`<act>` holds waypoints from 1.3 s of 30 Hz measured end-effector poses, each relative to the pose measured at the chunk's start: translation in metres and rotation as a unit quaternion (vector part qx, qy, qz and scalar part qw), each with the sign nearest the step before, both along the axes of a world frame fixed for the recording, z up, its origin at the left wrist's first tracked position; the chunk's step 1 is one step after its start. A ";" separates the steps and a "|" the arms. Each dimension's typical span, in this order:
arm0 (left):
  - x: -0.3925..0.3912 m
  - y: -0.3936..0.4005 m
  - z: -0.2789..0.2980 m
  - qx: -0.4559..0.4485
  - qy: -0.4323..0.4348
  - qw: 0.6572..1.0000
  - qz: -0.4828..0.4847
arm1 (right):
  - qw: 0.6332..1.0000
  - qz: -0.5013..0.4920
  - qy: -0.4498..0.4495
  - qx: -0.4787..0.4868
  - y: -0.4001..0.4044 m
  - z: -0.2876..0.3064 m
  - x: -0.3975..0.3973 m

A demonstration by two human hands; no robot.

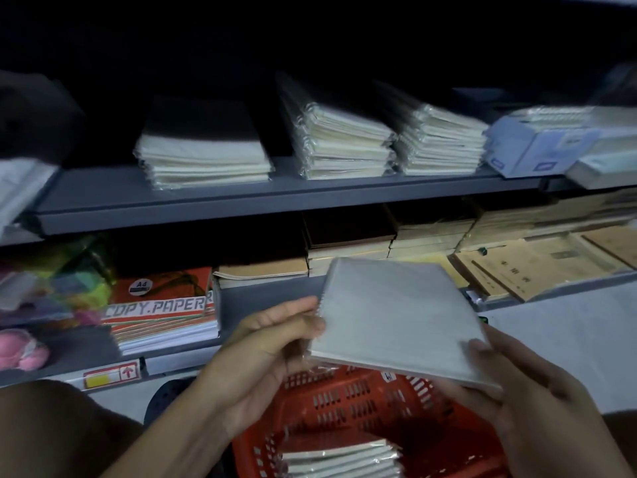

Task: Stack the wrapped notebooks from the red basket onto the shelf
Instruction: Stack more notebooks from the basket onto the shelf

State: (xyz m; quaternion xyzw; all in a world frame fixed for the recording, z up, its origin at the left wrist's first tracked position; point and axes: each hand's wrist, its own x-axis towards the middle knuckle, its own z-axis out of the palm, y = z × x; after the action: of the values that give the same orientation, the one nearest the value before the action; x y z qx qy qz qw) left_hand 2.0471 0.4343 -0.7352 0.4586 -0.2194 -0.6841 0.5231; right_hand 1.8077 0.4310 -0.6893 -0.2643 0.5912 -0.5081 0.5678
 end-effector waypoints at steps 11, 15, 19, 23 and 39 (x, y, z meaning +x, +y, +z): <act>0.041 0.026 0.016 -0.125 -0.040 0.983 0.126 | 0.989 0.119 -0.036 -0.078 -0.005 0.006 0.043; 0.061 0.041 0.016 -0.148 -0.061 0.971 0.175 | 0.984 0.147 -0.020 -0.098 0.004 0.007 0.065; 0.082 0.048 0.028 -0.178 -0.066 0.960 0.204 | 0.974 0.168 -0.034 -0.145 0.003 0.014 0.084; 0.104 0.036 0.042 -0.192 -0.058 0.949 0.245 | 0.948 0.239 -0.039 -0.207 -0.022 0.021 0.111; 0.166 -0.062 0.062 -0.180 -0.109 0.884 0.416 | 0.944 0.281 -0.106 -0.133 -0.172 0.026 0.230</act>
State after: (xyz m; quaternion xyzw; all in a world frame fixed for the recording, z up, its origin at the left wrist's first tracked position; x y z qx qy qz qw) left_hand 2.2134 0.3719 -0.6736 0.4776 -0.1832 -0.2977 0.8061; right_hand 2.0378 0.2590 -0.6632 -0.4372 0.3562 -0.4267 0.7070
